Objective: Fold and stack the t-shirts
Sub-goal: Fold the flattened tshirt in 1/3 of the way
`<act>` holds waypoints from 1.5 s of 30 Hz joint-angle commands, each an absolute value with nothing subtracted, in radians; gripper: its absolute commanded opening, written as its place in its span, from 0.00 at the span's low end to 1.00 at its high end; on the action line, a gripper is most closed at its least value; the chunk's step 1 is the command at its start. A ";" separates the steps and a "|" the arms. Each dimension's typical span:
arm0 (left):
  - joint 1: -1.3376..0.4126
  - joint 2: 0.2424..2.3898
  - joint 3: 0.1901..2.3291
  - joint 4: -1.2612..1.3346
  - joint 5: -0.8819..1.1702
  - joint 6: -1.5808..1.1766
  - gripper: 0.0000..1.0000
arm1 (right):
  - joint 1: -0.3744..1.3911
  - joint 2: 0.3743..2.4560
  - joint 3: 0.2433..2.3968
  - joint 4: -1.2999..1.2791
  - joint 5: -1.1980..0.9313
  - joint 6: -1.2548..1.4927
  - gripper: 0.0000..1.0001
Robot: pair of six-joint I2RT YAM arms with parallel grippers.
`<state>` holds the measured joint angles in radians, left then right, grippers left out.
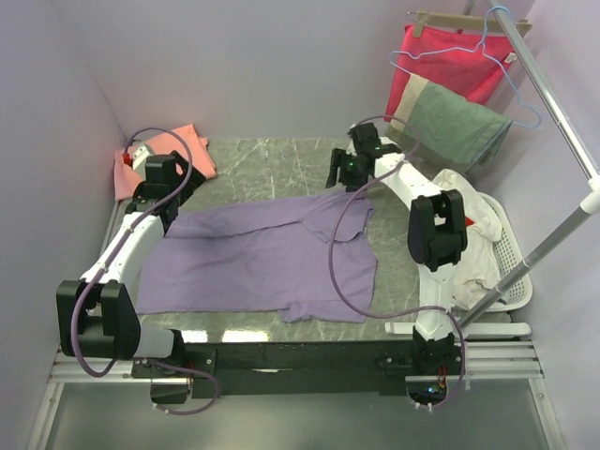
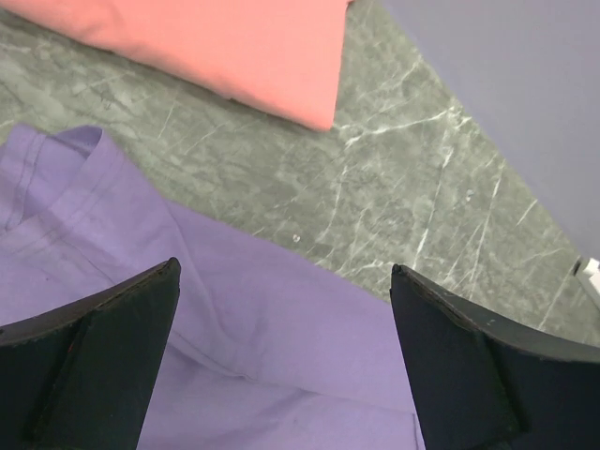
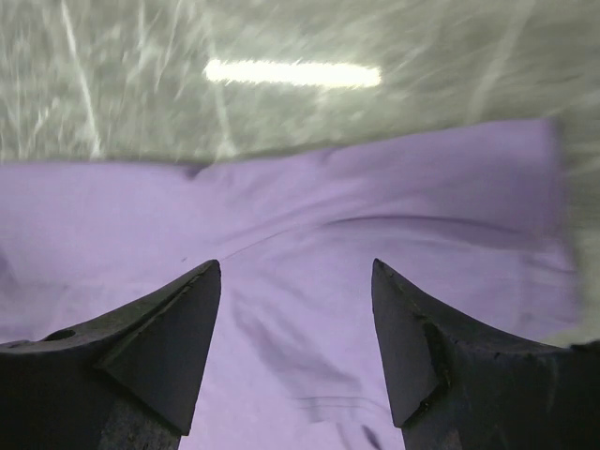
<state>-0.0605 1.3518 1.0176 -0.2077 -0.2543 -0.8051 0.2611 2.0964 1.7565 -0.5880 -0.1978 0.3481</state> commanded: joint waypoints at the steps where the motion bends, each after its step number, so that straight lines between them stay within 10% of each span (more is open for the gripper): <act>1: -0.064 1.368 1.014 -0.222 -0.233 -0.784 0.99 | 0.311 2.132 1.772 -0.612 -0.219 0.357 0.71; 45: -0.063 1.459 1.016 -0.333 -0.232 -0.736 0.99 | 0.236 2.483 2.157 -1.031 -0.072 0.371 0.75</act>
<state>-0.0605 1.4731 1.0016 -0.3283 -0.2157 -0.7624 0.2398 2.4321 2.1437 -0.9474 -0.1280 0.3985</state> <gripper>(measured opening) 0.995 0.742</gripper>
